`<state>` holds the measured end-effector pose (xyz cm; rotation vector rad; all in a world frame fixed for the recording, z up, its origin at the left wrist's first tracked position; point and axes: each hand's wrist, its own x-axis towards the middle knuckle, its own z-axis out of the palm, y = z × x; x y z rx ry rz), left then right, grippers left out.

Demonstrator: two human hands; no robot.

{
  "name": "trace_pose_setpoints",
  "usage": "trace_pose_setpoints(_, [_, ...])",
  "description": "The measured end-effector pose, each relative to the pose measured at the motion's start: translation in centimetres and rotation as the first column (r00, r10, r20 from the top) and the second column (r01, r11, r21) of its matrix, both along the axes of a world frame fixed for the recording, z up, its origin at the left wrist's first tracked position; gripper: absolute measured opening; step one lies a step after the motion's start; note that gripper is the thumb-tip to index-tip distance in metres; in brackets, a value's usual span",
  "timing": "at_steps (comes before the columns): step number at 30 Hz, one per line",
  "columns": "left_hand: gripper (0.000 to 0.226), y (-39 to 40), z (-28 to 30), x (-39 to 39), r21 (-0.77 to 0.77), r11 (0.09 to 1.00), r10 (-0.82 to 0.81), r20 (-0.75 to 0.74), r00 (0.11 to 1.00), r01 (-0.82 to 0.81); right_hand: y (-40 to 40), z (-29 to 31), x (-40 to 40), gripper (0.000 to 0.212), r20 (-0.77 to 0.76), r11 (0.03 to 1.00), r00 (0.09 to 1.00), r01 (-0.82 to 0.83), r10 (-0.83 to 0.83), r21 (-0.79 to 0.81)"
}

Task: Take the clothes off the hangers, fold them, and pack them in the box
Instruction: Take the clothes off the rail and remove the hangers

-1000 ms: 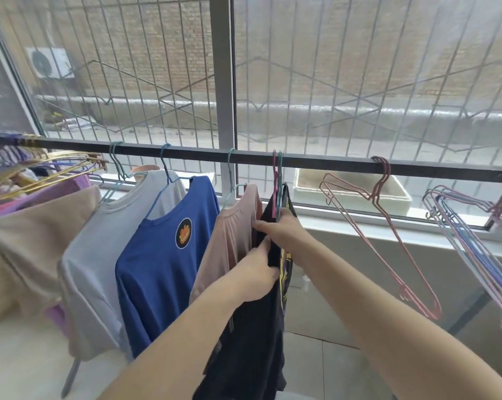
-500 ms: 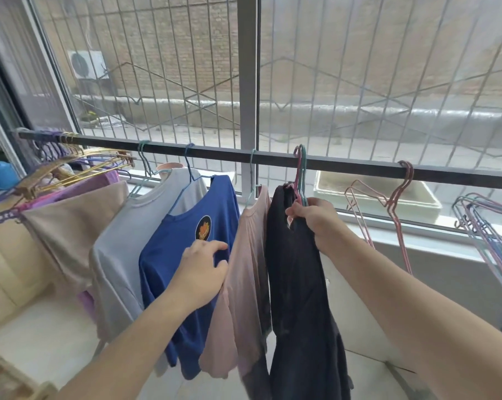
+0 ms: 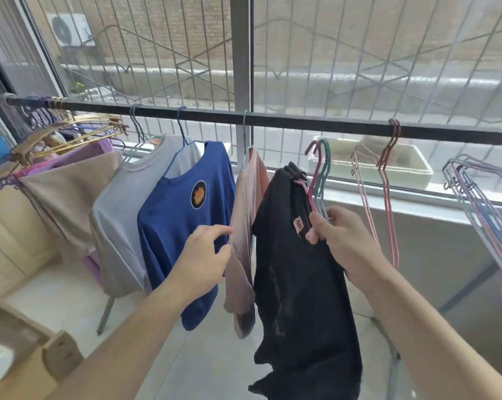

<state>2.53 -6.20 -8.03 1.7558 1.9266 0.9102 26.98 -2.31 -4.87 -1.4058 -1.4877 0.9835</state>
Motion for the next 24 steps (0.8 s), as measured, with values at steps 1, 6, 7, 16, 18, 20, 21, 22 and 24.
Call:
trace_pose_setpoints(1, [0.033,-1.1,-0.3,0.4,-0.013,1.000,0.001,0.023,1.000,-0.001,-0.9,-1.3,0.6,0.031,0.022,0.999,1.000,-0.008,0.009,-0.050])
trace_pose_setpoints(6, [0.028,-6.5,-2.6,1.0,-0.143,0.990,0.019,0.133,0.991,0.001,-5.9,-7.9,2.1,0.023,0.160,0.926,0.985,0.000,0.065,-0.379])
trace_pose_setpoints(7, [0.028,-7.9,-3.0,0.6,-0.162,0.987,0.016,0.151,0.988,0.009,-7.4,-9.0,1.9,0.023,0.210,0.907,0.976,0.036,0.059,-0.421])
trace_pose_setpoints(16, [0.019,-26.5,-5.5,-9.1,-0.202,0.977,0.106,0.205,0.973,-0.064,-22.0,-8.6,-5.0,0.033,0.601,0.923,0.719,-0.154,0.350,-0.353])
trace_pose_setpoints(18, [0.021,-33.1,-5.6,-11.9,-0.194,0.978,0.111,0.190,0.975,-0.074,-26.6,-6.1,-8.8,0.039,0.646,0.891,0.615,-0.313,0.453,-0.327])
trace_pose_setpoints(20, [0.027,-39.5,-5.5,-14.4,-0.188,0.980,0.086,0.143,0.986,-0.058,-31.2,-3.8,-12.7,0.036,0.697,0.848,0.513,-0.453,0.500,-0.275])
trace_pose_setpoints(21, [0.033,-42.5,-5.2,-15.5,-0.177,0.983,0.076,0.108,0.991,-0.056,-33.5,-2.7,-14.8,0.037,0.725,0.816,0.462,-0.525,0.510,-0.240])
trace_pose_setpoints(22, [0.042,-45.4,-4.6,-16.5,-0.155,0.986,0.071,0.073,0.995,-0.060,-35.6,-1.6,-16.9,0.041,0.752,0.776,0.410,-0.596,0.516,-0.207])
trace_pose_setpoints(24, [0.055,-50.7,-2.9,-18.1,-0.082,0.994,0.081,0.022,0.997,-0.079,-39.6,0.8,-21.3,0.043,0.790,0.691,0.326,-0.703,0.520,-0.164])
